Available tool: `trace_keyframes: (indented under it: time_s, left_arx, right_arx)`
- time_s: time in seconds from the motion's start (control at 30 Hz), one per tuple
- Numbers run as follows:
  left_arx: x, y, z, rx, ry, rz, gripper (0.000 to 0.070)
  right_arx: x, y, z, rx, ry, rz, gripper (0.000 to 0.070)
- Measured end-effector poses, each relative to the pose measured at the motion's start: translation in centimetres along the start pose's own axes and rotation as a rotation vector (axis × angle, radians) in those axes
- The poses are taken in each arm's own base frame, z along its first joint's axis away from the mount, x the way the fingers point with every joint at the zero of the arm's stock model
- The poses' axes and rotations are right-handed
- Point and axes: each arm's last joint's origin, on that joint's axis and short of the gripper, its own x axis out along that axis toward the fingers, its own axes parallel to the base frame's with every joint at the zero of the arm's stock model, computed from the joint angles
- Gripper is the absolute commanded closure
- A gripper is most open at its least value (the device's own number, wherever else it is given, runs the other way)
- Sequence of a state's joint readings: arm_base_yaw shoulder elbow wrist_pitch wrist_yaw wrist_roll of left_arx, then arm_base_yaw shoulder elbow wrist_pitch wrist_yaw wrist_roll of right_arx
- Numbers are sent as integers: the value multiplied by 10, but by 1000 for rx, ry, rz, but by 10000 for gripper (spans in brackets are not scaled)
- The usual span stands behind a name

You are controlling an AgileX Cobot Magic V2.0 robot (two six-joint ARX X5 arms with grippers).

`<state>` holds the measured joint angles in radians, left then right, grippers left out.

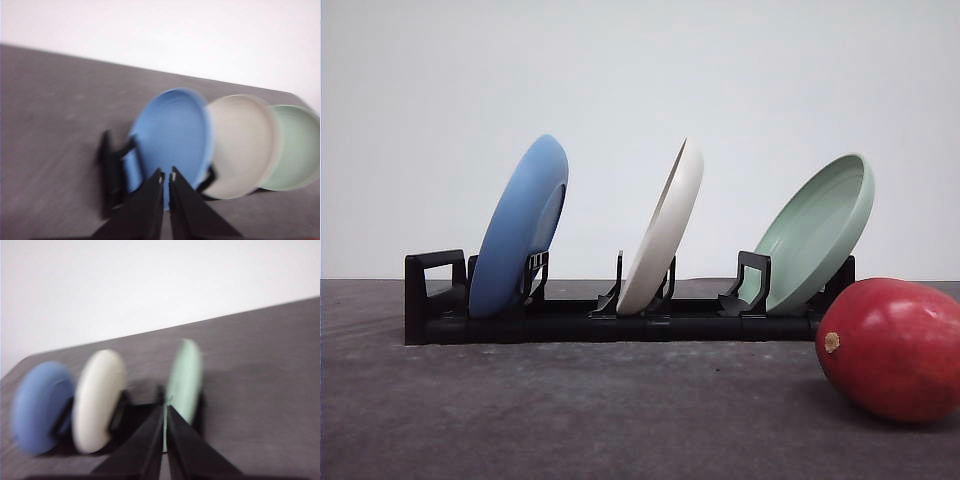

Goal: Place pomegranate in white plate

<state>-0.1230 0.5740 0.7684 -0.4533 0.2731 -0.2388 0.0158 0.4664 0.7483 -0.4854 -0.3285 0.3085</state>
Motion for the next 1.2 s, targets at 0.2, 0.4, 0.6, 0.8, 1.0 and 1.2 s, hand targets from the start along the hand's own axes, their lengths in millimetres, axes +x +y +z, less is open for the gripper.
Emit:
trace_keyframes:
  time_s: [0.2,0.4,0.6,0.8,1.0,1.2]
  left_arx:
    - [9,-19,37,95,86,-267,697]
    - [17,-34,53,163,145,-570,697]
    - [29,-36,50,148,206,-688,697]
    - [33,-37,49,150,217,-695,523]
    - [41,-35,48,136,242,-689,175]
    - [52,-33,46,122,267,-684,102]
  right_arx:
    - [14,13,34,-66,154,209,697]
    - [26,17,50,-107,211,337,697]
    - [30,16,48,-105,240,376,697]
    - [30,16,48,-108,239,378,651]
    - [30,16,48,-109,240,378,148]
    - [30,16,48,-107,244,377,74]
